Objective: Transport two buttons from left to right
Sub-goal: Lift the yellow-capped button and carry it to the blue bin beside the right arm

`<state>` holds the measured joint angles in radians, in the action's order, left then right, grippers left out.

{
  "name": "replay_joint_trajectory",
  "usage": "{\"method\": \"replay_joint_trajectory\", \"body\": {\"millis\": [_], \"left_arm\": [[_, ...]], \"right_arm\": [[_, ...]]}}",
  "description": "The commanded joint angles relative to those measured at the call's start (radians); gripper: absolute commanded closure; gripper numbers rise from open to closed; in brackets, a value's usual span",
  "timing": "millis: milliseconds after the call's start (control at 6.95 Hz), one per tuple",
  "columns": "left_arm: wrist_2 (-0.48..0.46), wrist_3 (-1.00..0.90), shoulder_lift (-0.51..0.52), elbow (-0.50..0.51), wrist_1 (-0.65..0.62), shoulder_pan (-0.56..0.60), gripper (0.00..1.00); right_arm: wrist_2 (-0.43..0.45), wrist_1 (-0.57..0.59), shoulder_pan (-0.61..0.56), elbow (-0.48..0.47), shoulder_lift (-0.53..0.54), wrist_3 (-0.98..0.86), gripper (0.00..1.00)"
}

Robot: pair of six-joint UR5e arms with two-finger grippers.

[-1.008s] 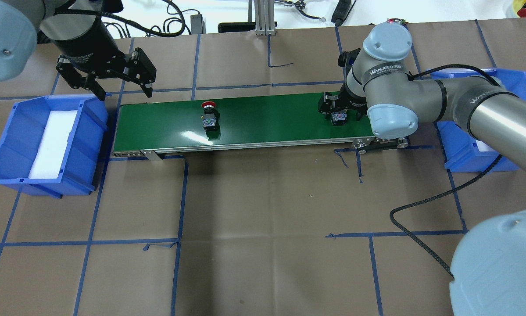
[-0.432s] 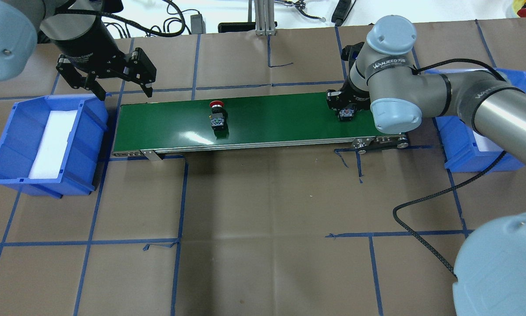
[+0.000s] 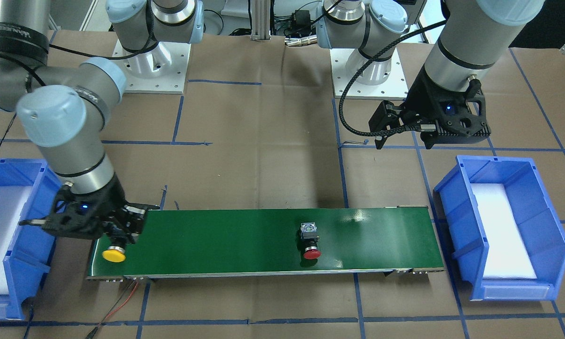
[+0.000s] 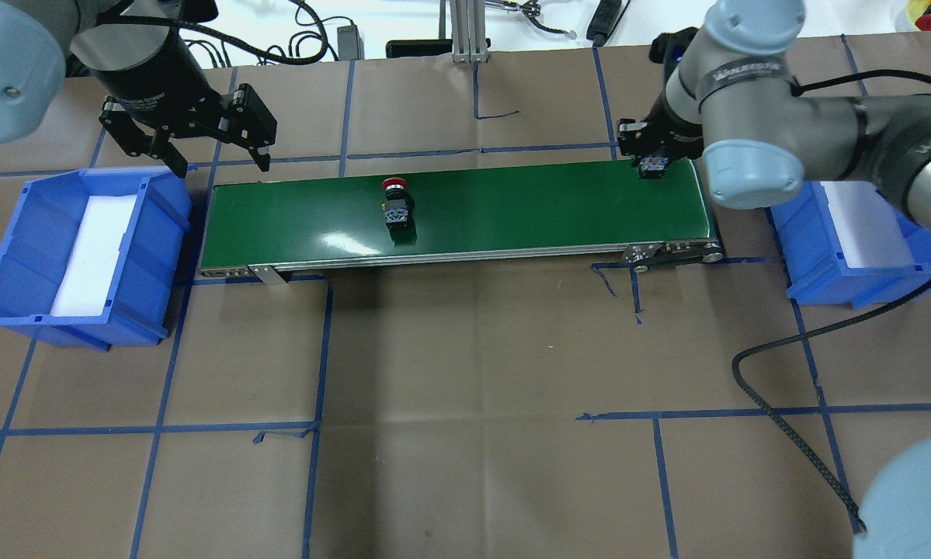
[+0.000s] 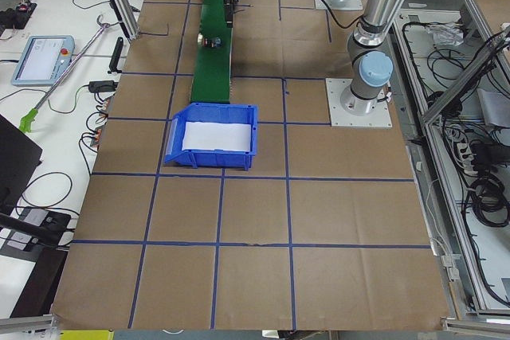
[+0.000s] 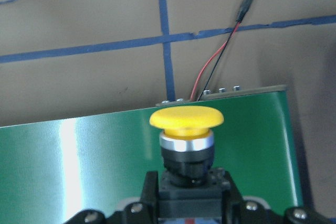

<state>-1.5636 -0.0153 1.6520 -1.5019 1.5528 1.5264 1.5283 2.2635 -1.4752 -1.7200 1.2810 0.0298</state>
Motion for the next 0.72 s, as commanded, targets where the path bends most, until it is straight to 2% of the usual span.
{"method": "replay_joint_trajectory", "body": {"millis": [0, 144, 288, 432, 576], "left_arm": [[0.0, 0.0, 0.0, -0.001, 0.0, 0.0, 0.01], [0.0, 0.0, 0.0, -0.001, -0.002, 0.0, 0.01], [0.0, 0.0, 0.0, -0.001, -0.002, -0.002, 0.01], [0.0, 0.0, 0.0, -0.001, -0.002, -0.002, 0.01], [0.0, 0.0, 0.0, 0.0, -0.002, -0.002, 0.01]], "right_arm": [[-0.008, -0.178, 0.235, 0.078, 0.061, -0.272, 0.95], [-0.008, -0.229, 0.325, 0.124, 0.058, -0.404, 0.95], [-0.011, -0.22, 0.398, 0.129, 0.049, -0.541, 0.95], [-0.019, -0.208, 0.452, 0.093, 0.029, -0.621, 0.95], [-0.063, -0.149, 0.475, 0.023, 0.015, -0.625, 0.95]]}}
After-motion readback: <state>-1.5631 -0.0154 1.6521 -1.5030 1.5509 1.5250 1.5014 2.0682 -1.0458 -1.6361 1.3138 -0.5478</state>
